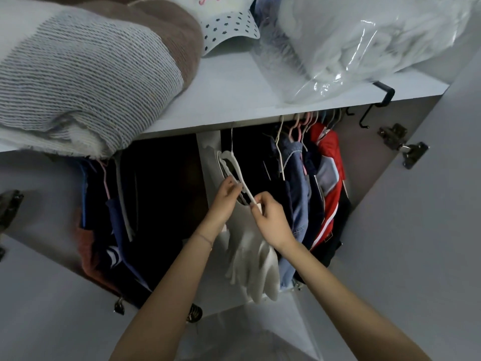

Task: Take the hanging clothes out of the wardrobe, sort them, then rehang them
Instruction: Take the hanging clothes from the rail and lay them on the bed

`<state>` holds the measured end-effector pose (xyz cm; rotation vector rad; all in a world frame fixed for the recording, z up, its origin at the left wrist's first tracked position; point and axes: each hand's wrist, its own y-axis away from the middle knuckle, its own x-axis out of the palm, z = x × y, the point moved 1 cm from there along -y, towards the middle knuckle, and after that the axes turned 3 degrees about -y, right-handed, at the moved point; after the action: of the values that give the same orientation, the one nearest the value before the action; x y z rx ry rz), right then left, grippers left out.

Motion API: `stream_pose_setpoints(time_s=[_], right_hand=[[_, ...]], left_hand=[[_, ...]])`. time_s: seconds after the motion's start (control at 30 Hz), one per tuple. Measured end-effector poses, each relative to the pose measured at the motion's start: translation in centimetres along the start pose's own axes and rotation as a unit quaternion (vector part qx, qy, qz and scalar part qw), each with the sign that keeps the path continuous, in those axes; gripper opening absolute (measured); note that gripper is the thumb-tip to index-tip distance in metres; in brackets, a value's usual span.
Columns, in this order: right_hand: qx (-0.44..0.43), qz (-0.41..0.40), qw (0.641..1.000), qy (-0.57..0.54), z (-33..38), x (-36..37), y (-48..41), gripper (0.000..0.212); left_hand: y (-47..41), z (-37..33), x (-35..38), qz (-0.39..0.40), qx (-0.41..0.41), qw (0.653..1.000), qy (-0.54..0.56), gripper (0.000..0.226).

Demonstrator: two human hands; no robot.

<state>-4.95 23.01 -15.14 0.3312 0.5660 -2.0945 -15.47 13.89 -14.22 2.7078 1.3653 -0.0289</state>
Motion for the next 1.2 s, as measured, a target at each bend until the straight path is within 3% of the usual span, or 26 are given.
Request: stream_pose_setpoints(time_s=[0.07, 0.2, 0.37, 0.47, 0.53, 0.67, 0.8, 0.93, 1.1, 1.2], right_hand=[[0.007, 0.002, 1.0, -0.001, -0.1, 0.6, 0.6, 0.014], [0.006, 0.032, 0.999, 0.016, -0.2, 0.5, 0.6, 0.01], [-0.007, 0.078, 0.996, 0.036, -0.2, -0.8, -0.2, 0.012], [0.008, -0.035, 0.999, 0.026, -0.5, -3.3, -2.1, 0.022], [0.009, -0.096, 0.994, 0.05, -1.0, -5.3, -4.2, 0.016], [0.043, -0.047, 0.973, 0.221, -3.2, -6.5, -7.9, 0.019], [0.095, -0.008, 0.967, 0.237, -3.9, -4.9, -8.9, 0.036], [0.155, -0.01, 0.973, 0.168, -4.0, -3.8, -9.7, 0.019], [0.242, -0.065, 0.965, -0.082, -3.7, -3.6, -10.4, 0.024], [0.237, -0.104, 0.957, -0.134, -3.9, -3.3, -9.7, 0.024]], left_hand=[[-0.8, -0.2, -0.2, -0.02, -0.017, 0.999, 0.047, 0.01], [-1.6, 0.0, -0.6, -0.007, -0.071, 0.988, 0.135, 0.015], [-1.6, 1.4, -0.6, -0.034, -0.053, 0.993, 0.1, 0.006], [-1.4, 1.9, -1.3, -0.033, -0.054, 0.993, 0.103, 0.007], [-1.1, 2.2, -1.9, -0.03, -0.044, 0.994, 0.096, 0.01], [-0.2, 2.8, -2.1, -0.03, -0.02, 0.996, 0.077, 0.015], [0.1, 2.8, -2.3, -0.037, -0.006, 0.997, 0.069, 0.01], [0.2, 2.5, -3.0, -0.052, -0.001, 0.997, 0.057, 0.008], [0.8, 2.1, -3.5, -0.055, 0.009, 0.998, 0.039, 0.01], [1.0, 1.8, -3.7, -0.057, 0.014, 0.998, 0.037, 0.01]])
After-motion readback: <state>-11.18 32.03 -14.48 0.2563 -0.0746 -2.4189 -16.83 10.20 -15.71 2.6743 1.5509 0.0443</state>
